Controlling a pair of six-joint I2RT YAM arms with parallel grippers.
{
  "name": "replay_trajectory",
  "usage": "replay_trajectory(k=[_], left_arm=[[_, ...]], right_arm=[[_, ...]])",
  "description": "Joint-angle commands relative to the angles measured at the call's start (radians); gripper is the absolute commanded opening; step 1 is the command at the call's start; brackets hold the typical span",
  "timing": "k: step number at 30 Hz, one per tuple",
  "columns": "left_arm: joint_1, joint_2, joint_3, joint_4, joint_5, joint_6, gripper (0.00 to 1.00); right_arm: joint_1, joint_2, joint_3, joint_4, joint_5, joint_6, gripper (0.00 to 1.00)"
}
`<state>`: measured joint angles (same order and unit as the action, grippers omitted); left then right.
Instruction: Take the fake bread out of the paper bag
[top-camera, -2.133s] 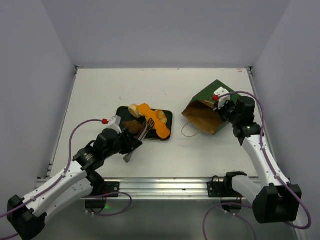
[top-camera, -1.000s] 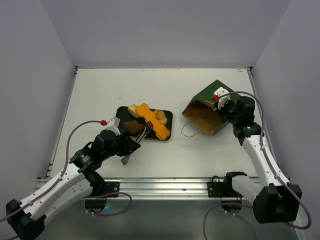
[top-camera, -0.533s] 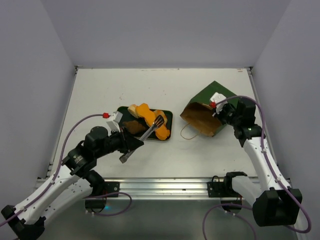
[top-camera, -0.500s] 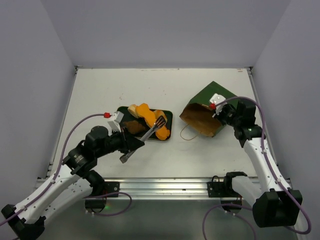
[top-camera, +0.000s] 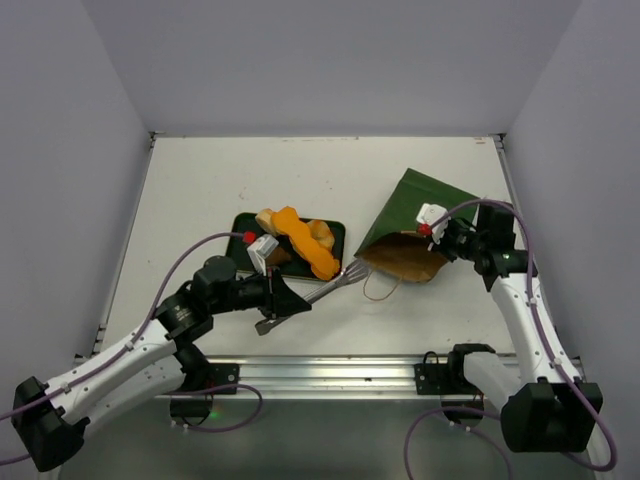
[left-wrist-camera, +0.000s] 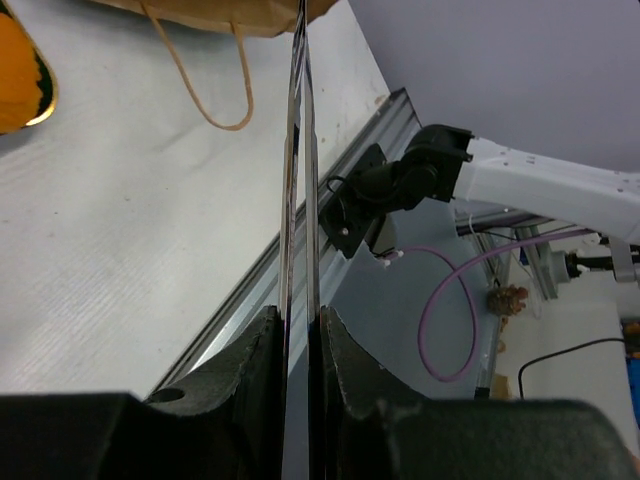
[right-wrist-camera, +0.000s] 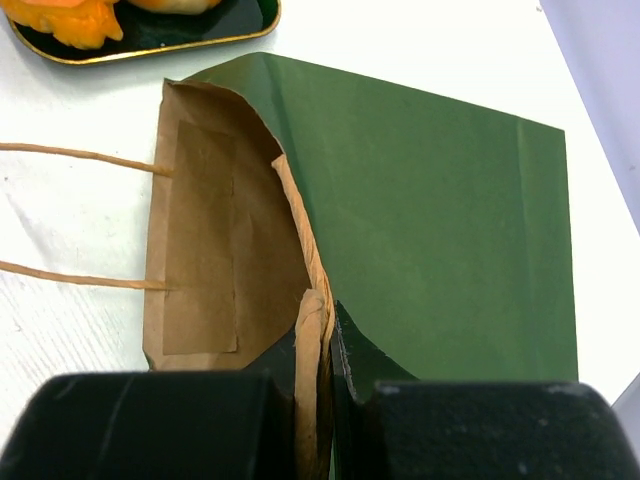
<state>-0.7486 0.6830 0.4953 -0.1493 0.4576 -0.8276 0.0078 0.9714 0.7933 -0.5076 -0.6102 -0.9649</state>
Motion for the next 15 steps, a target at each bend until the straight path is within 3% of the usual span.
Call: replay_trajectory(k=[1,7,15], left_arm=[[-0.05,0.012,-0.04,0.189,0.047,-0.03,0.13],[-0.106,0.136,-0.107,0.393,0.003,-0.094,0.14],[-0.159,0.41,-0.022,0.599,-0.112,-0.117,0.16]], right_arm=[[-0.048,0.009,0.061,-0.051,-0.063,-0.031,0.0],[-0.081,0.026,0.081,-0.085,-0.123,-0.017,0.0],[-0.089,0.021,0.096,-0.068,-0.137,0.063,0.0]])
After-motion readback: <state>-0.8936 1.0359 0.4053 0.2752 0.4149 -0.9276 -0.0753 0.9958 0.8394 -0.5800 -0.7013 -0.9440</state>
